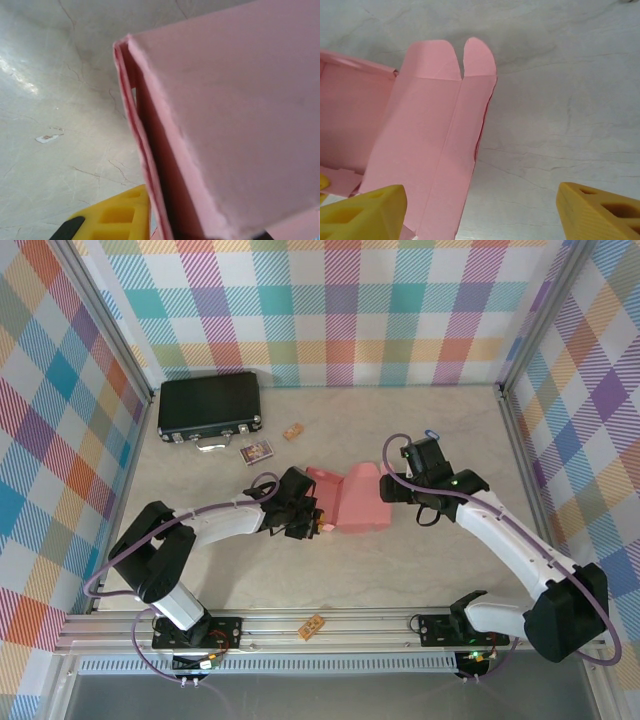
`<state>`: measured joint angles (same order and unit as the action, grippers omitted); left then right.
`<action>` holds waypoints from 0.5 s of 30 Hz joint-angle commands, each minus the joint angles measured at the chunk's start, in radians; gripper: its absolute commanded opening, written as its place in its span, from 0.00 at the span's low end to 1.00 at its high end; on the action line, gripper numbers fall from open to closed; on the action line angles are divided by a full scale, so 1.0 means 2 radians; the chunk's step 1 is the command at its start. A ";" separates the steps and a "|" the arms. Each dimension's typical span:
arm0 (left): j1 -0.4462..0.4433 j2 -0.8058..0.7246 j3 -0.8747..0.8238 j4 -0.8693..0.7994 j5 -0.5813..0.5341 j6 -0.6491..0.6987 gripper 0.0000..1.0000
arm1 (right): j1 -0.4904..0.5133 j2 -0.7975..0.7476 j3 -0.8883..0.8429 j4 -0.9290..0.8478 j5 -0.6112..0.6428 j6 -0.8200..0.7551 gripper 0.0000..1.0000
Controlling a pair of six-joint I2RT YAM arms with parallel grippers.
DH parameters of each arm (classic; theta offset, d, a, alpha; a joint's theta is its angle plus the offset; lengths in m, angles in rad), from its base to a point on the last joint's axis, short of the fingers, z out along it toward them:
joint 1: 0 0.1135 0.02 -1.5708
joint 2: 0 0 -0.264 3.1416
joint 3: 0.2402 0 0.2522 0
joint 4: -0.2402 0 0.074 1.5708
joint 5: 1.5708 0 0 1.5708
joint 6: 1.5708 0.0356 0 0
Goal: Fold the paper box
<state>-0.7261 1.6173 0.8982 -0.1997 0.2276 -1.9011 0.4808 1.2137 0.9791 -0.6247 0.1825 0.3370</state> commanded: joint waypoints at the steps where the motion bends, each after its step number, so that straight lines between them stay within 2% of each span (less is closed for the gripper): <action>1: -0.004 0.012 -0.008 0.006 0.014 -0.013 0.16 | -0.010 0.000 -0.017 0.026 -0.051 0.028 0.77; 9: -0.004 0.014 -0.017 0.013 0.016 -0.014 0.15 | -0.032 0.025 -0.050 0.077 -0.119 0.056 0.68; 15: -0.004 0.014 -0.020 0.018 0.018 -0.016 0.15 | -0.035 0.037 -0.059 0.109 -0.167 0.059 0.55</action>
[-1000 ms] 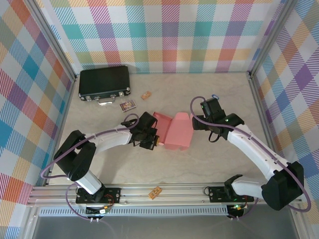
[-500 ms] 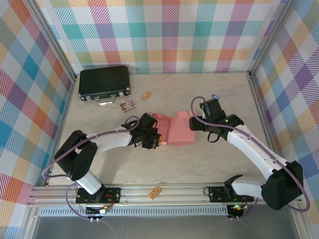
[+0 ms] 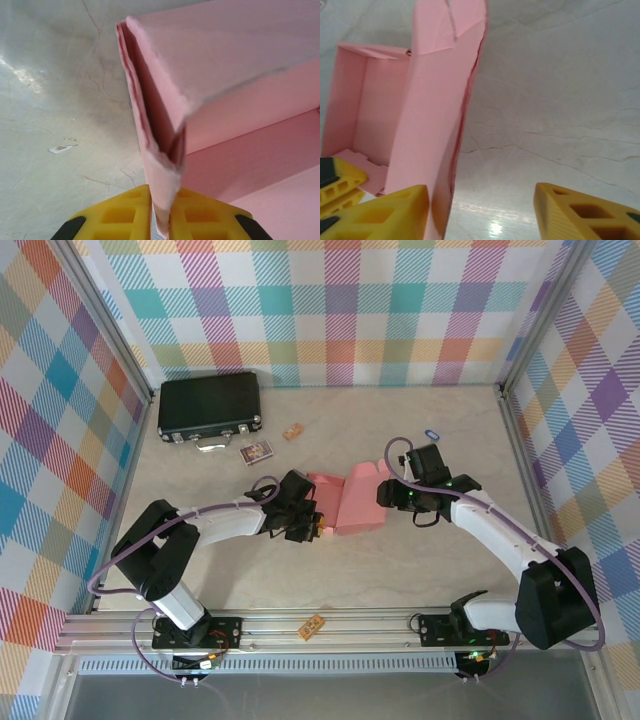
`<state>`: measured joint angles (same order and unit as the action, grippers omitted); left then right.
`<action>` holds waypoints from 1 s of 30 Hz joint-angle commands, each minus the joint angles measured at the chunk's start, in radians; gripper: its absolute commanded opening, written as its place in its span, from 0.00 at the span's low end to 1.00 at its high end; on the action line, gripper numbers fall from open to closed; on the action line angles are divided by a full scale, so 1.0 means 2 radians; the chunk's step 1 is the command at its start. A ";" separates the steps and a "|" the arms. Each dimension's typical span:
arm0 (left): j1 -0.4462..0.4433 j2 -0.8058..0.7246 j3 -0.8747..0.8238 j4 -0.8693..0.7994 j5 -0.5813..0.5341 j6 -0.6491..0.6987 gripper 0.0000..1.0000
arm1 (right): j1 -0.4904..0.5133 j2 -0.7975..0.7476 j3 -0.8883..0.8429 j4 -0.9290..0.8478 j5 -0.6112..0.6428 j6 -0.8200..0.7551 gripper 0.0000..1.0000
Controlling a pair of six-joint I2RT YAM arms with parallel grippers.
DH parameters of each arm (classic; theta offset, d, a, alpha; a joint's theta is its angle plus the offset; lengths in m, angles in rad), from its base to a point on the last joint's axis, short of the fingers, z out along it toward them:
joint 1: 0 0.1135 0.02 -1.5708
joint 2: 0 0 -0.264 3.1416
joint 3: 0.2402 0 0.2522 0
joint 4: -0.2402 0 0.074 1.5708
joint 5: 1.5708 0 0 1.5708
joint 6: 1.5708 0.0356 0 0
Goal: Fold the paper box
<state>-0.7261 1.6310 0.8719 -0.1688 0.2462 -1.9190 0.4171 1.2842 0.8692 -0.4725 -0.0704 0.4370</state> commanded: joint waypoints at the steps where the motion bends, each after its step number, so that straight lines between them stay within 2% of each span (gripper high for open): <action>1: -0.004 0.008 -0.008 0.002 0.009 -0.007 0.16 | -0.004 0.003 -0.004 0.036 -0.043 0.011 0.53; 4: -0.004 0.007 -0.006 0.002 0.008 -0.004 0.22 | -0.005 0.005 -0.004 0.037 -0.042 0.013 0.41; 8: -0.004 0.001 0.018 -0.037 -0.013 0.033 0.45 | -0.005 0.007 0.000 0.038 -0.048 0.012 0.25; 13: -0.004 0.001 0.046 -0.071 -0.026 0.066 0.61 | -0.005 0.008 0.010 0.026 -0.036 0.005 0.18; 21: -0.004 -0.007 0.047 -0.079 -0.052 0.097 0.70 | -0.009 0.022 0.041 0.003 -0.016 -0.025 0.11; 30: -0.003 -0.065 0.053 -0.145 -0.149 0.140 0.77 | -0.027 0.074 0.120 -0.050 0.016 -0.135 0.11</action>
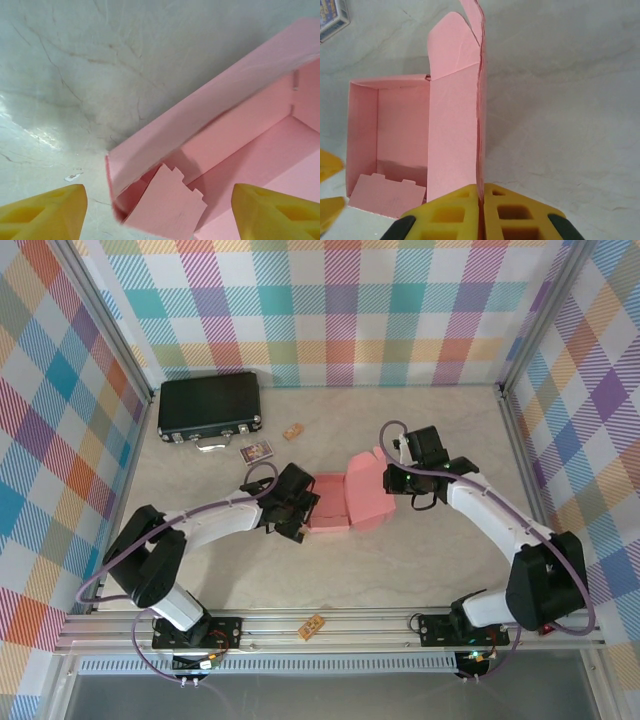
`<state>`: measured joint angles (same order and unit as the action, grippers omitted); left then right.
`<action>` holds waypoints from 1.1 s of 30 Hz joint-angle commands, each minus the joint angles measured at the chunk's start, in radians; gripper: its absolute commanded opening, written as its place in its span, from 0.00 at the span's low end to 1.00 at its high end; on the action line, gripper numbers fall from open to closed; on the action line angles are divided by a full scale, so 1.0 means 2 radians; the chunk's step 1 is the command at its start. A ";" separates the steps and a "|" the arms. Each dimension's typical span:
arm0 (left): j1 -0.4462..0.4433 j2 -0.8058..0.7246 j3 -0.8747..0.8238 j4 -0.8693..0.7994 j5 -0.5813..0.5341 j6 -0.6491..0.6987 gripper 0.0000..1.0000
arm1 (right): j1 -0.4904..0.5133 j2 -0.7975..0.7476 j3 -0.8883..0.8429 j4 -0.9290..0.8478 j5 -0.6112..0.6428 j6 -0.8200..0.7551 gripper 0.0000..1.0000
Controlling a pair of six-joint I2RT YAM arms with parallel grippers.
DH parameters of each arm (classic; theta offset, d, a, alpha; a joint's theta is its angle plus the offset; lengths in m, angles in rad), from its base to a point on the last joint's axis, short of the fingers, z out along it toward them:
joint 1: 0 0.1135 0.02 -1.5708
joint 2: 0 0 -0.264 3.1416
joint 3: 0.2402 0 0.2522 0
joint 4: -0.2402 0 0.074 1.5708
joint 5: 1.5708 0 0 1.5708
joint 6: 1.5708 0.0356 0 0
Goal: Fold the paper box
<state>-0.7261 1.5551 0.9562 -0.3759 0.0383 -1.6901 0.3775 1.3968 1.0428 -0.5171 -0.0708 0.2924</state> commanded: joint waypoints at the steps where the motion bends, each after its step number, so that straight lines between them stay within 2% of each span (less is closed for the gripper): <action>1: -0.003 -0.032 0.012 -0.048 -0.052 0.029 0.77 | -0.009 0.027 0.044 -0.034 0.019 -0.079 0.11; 3: -0.002 -0.042 0.012 -0.062 -0.069 0.032 0.78 | -0.011 0.051 0.069 -0.047 0.024 -0.113 0.11; 10: -0.003 -0.071 0.015 -0.095 -0.151 0.125 0.80 | -0.011 0.127 0.148 -0.080 0.009 -0.231 0.11; 14: 0.001 -0.084 0.011 -0.085 -0.225 0.226 0.80 | -0.011 0.151 0.176 -0.071 0.013 -0.286 0.11; 16: 0.010 -0.092 0.000 -0.067 -0.238 0.277 0.81 | -0.011 0.159 0.187 -0.065 0.009 -0.317 0.11; 18: 0.021 -0.102 -0.013 -0.031 -0.230 0.350 0.81 | -0.010 0.166 0.197 -0.059 -0.004 -0.353 0.11; 22: 0.045 -0.112 -0.024 -0.002 -0.190 0.447 0.81 | -0.006 0.177 0.215 -0.058 -0.028 -0.416 0.11; 29: 0.077 -0.082 -0.017 -0.013 -0.144 0.506 0.77 | 0.022 0.187 0.228 -0.048 -0.040 -0.503 0.12; 33: 0.086 -0.048 -0.007 -0.007 -0.103 0.537 0.63 | 0.039 0.185 0.220 -0.030 -0.043 -0.541 0.12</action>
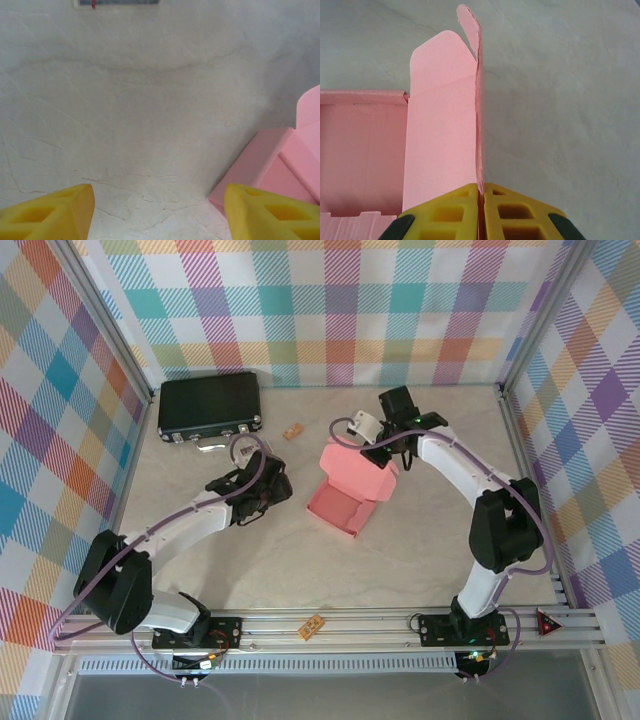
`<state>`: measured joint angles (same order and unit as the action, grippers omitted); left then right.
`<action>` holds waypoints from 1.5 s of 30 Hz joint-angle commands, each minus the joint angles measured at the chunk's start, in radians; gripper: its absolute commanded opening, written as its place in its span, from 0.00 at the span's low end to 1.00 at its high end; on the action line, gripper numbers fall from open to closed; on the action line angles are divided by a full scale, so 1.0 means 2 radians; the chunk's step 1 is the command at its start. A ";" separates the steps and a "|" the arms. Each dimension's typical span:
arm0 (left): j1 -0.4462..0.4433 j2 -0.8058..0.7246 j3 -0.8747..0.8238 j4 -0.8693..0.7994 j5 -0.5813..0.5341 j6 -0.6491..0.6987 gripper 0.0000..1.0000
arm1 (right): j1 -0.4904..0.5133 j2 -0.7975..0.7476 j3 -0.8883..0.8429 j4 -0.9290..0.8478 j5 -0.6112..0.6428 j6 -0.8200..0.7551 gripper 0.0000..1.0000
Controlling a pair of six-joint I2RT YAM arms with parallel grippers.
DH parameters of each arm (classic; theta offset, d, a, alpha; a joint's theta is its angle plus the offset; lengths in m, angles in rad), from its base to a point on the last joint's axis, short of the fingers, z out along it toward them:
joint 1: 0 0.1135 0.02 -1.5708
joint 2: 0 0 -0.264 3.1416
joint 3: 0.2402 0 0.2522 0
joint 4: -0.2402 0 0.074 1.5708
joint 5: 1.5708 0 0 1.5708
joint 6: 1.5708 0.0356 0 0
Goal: Fold the paper box
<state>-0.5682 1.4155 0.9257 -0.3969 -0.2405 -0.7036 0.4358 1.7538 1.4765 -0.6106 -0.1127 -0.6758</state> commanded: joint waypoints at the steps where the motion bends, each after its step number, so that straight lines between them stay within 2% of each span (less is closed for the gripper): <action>1: 0.007 0.029 0.012 0.003 0.039 0.048 0.59 | 0.013 0.006 0.001 0.022 -0.023 -0.065 0.12; 3: 0.007 0.045 0.019 0.001 0.042 0.055 0.55 | 0.018 0.007 0.000 0.029 -0.028 -0.079 0.14; 6: 0.007 0.071 0.028 0.004 0.044 0.064 0.51 | 0.025 0.011 0.008 0.030 -0.027 -0.087 0.21; 9: 0.008 0.099 0.039 0.004 0.049 0.072 0.46 | 0.030 0.009 0.010 0.034 -0.021 -0.085 0.35; 12: 0.008 0.125 0.047 0.013 0.056 0.078 0.39 | 0.031 -0.006 0.004 0.049 -0.014 -0.075 0.55; 17: 0.008 0.160 0.057 0.027 0.075 0.088 0.32 | 0.031 -0.049 -0.016 0.081 0.012 -0.048 0.65; 24: 0.007 0.194 0.069 0.048 0.107 0.092 0.26 | 0.027 -0.133 -0.046 0.072 0.073 0.069 0.67; 28: 0.007 0.204 0.069 0.055 0.132 0.093 0.24 | 0.020 -0.185 -0.088 0.048 0.099 0.179 0.69; 31: 0.006 0.208 0.064 0.079 0.173 0.096 0.22 | 0.012 -0.216 -0.130 0.021 0.119 0.281 0.71; 35: -0.004 0.202 0.056 0.081 0.196 0.092 0.21 | -0.011 -0.243 -0.192 -0.019 0.081 0.415 0.72; 40: -0.022 0.189 0.048 0.083 0.208 0.087 0.20 | -0.014 -0.280 -0.284 0.000 0.036 0.484 0.70; 45: -0.037 0.171 0.038 0.083 0.207 0.073 0.20 | -0.019 -0.292 -0.320 0.017 0.002 0.541 0.72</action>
<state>-0.6270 1.7969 1.0222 -0.2333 0.1417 -0.5362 0.4049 1.1946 0.8425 -0.6075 -0.0338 0.2771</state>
